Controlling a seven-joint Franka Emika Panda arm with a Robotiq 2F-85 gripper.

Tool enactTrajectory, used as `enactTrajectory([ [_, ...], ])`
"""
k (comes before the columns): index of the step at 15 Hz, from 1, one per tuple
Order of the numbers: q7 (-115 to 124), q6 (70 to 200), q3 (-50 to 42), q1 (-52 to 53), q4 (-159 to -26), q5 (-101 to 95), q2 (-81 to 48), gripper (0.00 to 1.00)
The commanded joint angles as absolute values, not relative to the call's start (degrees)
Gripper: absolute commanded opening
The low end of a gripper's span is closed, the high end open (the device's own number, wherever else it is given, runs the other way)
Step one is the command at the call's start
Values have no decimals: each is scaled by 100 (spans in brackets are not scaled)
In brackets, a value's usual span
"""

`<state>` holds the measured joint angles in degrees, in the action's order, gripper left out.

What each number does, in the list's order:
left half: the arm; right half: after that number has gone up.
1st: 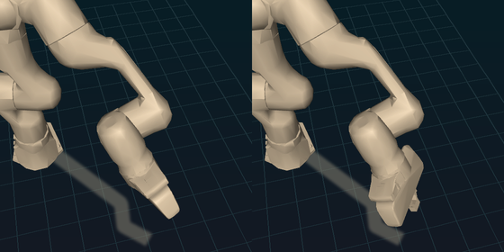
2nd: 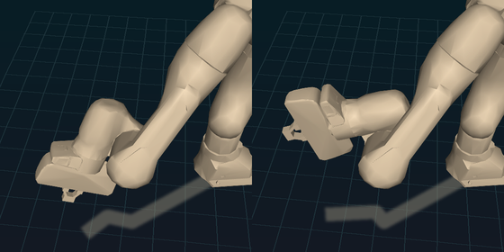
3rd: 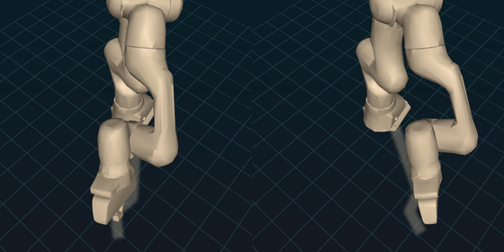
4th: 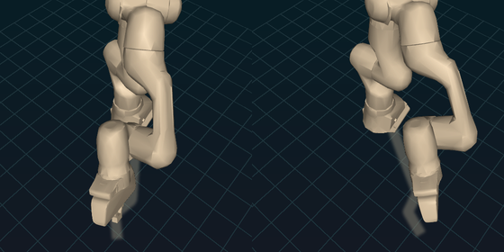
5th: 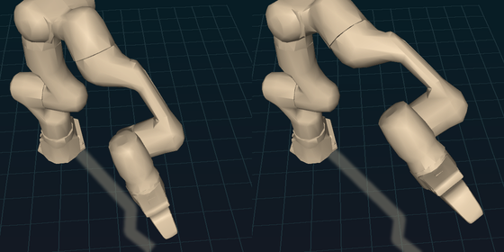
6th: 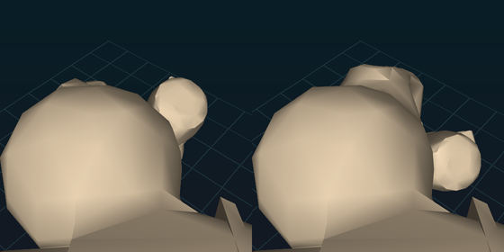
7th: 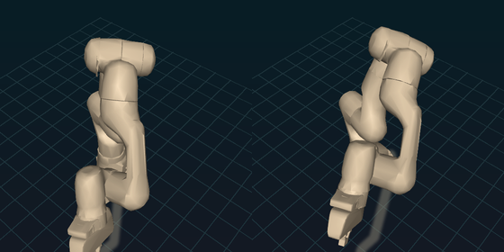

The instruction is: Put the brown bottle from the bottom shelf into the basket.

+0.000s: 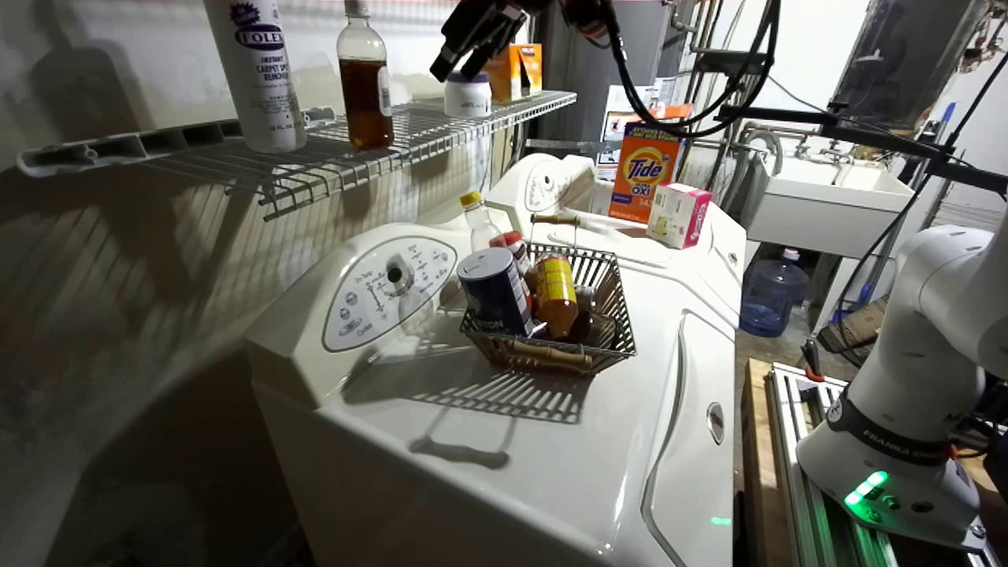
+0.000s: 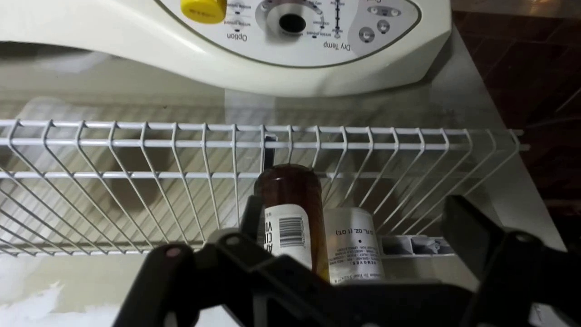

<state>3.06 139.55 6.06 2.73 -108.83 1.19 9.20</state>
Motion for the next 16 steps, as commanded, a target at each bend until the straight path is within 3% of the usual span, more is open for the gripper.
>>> enactTrajectory([
  [1,-17,14377,523,369,-10362,253,375,100],
  [16,-791,14983,522,279,-8922,652,-942,100],
])
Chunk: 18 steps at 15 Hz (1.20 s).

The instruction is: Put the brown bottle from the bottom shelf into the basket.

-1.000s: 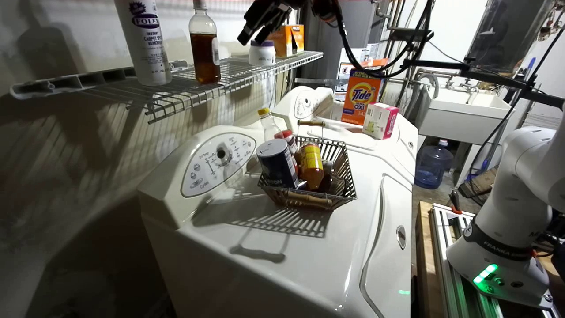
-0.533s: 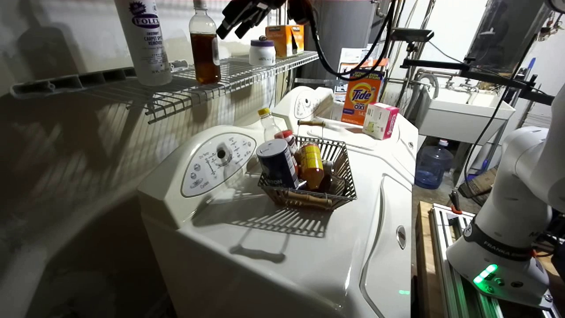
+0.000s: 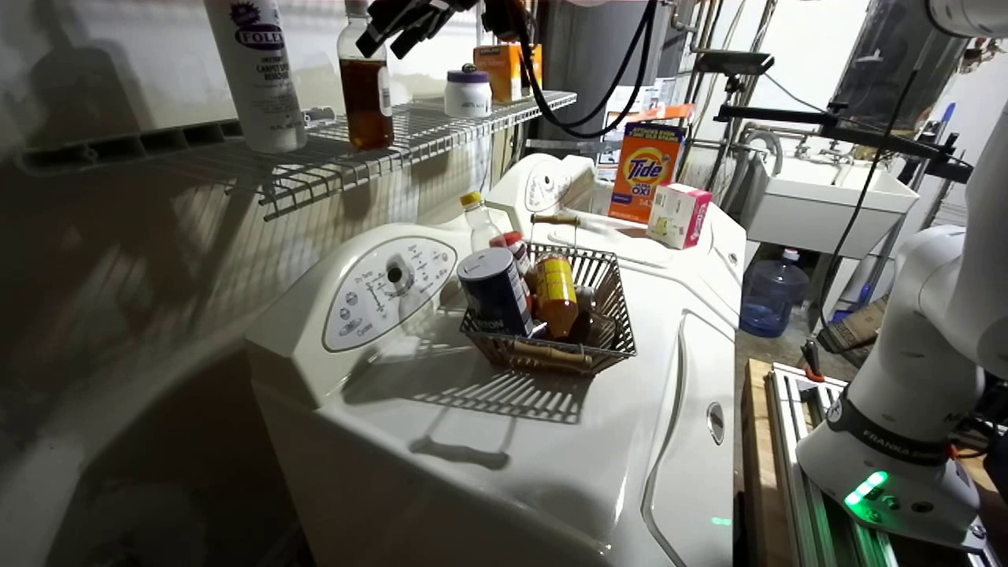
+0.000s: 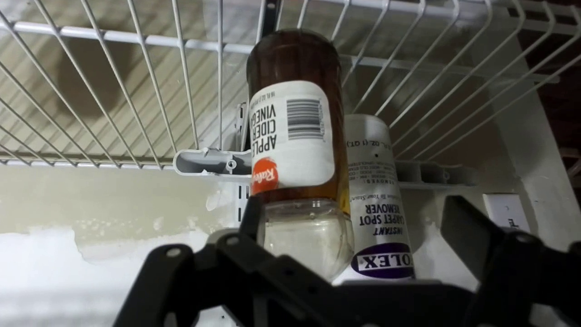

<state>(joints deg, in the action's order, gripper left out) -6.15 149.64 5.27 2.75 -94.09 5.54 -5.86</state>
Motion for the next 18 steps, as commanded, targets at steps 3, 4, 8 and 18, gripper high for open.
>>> enactTrajectory([
  [3,-772,15019,513,266,-8683,565,-1139,100],
  [4,-768,15028,512,262,-8614,550,-1200,100],
  [8,-703,15048,477,266,-8392,397,-1398,100],
  [18,-711,15023,469,252,-8031,371,-1721,96],
])
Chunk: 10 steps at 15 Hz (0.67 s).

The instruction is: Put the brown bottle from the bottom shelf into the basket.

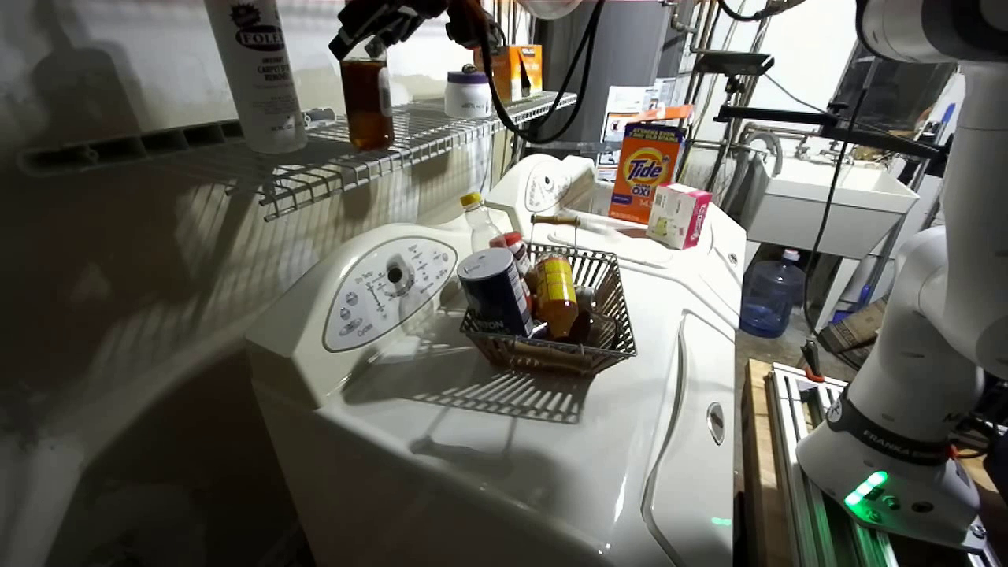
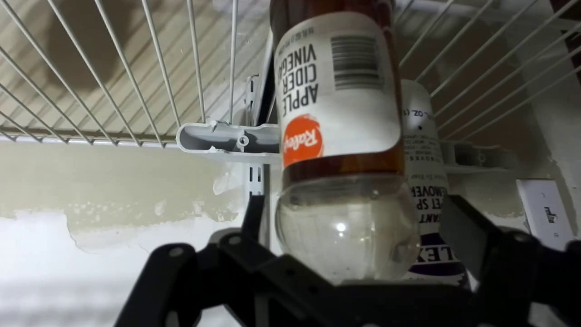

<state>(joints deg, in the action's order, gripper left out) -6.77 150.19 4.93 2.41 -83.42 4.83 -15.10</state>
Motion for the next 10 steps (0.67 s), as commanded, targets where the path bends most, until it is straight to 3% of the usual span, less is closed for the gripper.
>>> enactTrajectory([
  [1,-710,15016,466,249,-8012,368,-1735,99],
  [3,-715,15004,464,242,-7981,376,-1752,92],
  [4,-725,14998,465,235,-7966,387,-1760,72],
  [6,-711,15016,457,234,-7987,390,-1748,64],
  [7,-685,15010,444,239,-8008,372,-1734,83],
  [10,-676,14977,425,236,-8045,362,-1693,99],
])
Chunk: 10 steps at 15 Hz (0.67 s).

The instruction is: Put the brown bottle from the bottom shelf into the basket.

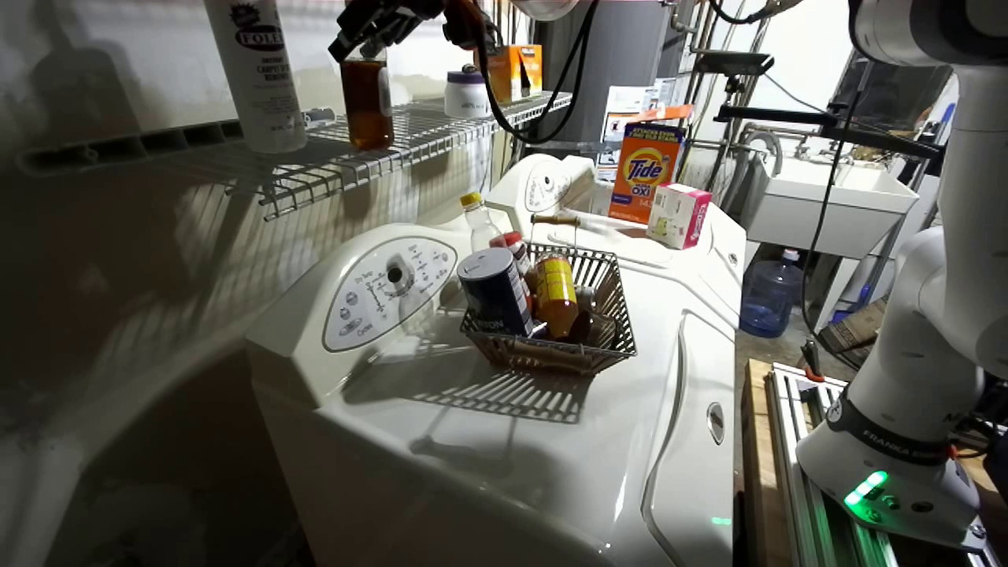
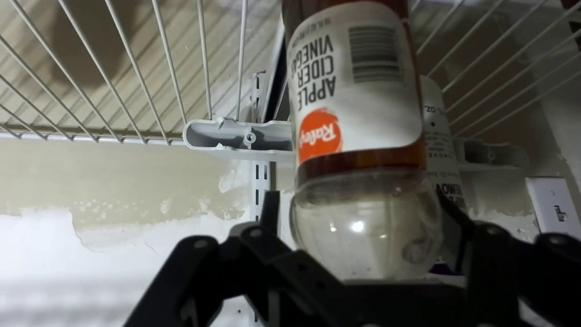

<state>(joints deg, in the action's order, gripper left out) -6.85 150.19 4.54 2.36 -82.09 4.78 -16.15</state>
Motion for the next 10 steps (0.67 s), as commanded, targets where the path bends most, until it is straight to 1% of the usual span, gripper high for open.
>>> enactTrajectory([
  [1,-684,14961,423,230,-8057,370,-1677,100],
  [6,-697,14907,410,217,-8081,381,-1648,100],
  [7,-709,14887,415,213,-8082,390,-1645,76],
  [8,-731,14872,423,209,-8085,401,-1642,74],
  [9,-737,14862,425,208,-8090,403,-1637,68],
  [10,-738,14854,427,211,-8099,402,-1629,59],
])
